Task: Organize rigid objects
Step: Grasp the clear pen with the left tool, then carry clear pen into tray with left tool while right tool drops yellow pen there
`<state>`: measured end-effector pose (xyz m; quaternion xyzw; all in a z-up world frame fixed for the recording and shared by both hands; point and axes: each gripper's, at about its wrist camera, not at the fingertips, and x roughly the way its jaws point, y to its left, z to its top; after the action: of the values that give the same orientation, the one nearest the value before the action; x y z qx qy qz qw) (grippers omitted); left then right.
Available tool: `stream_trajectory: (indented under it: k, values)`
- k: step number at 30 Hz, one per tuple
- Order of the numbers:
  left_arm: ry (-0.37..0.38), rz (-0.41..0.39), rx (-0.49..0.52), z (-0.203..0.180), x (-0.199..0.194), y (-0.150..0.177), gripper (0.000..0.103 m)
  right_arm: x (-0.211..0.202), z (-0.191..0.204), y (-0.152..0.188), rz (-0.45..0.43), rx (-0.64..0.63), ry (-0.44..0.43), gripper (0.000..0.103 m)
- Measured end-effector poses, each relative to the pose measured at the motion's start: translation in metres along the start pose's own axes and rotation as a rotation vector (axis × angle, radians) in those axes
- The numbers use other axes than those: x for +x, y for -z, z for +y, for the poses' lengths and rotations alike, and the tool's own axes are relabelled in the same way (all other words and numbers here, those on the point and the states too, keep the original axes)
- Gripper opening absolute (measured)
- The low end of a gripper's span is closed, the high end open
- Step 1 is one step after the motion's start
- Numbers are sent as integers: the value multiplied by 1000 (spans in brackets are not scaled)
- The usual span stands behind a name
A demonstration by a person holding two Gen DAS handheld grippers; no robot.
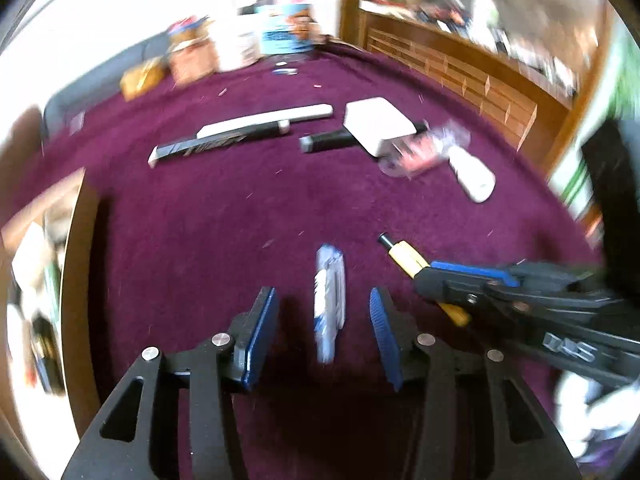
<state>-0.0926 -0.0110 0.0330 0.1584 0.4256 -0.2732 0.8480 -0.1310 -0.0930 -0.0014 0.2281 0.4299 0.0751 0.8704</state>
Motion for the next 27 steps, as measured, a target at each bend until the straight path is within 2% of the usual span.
stream_trajectory:
  k: [1,2,3,4,5,8,10,12,15,17,18,19,22,27]
  values:
    - [-27,8,38,-6,7,-1,43,-1,3,0,-5,-11,16,7]
    - [-30,4,57,-10,7,-4,38,-1,4,0,-1,-11,26,8]
    - [-14,6,64,-10,6,-4,25,0,4,-1,5,-12,24,10]
    - [18,7,65,-10,5,-3,16,0,7,0,8,-27,36,10]
    - [27,6,56,-9,2,-1,12,1,11,0,9,-48,56,10]
    - [103,25,-33,10,-5,4,12,4,25,0,14,-123,119,17]
    - [138,20,-88,23,-13,9,12,6,34,2,20,-166,137,31]
    - [188,4,-152,38,-24,16,12,9,41,3,21,-195,169,34]
    - [236,-36,-221,57,-44,26,12,15,55,6,31,-276,261,33]
    - [260,-71,-254,66,-60,32,12,19,62,9,27,-324,342,19]
    - [267,-84,-265,72,-64,32,12,19,63,9,22,-335,356,11]
    - [272,-100,-276,76,-72,36,12,19,61,9,20,-326,350,7]
    - [279,-146,-316,95,-92,47,12,14,58,7,12,-287,332,7]
    - [258,-201,-408,134,-111,63,12,-6,65,2,-39,-238,239,7]
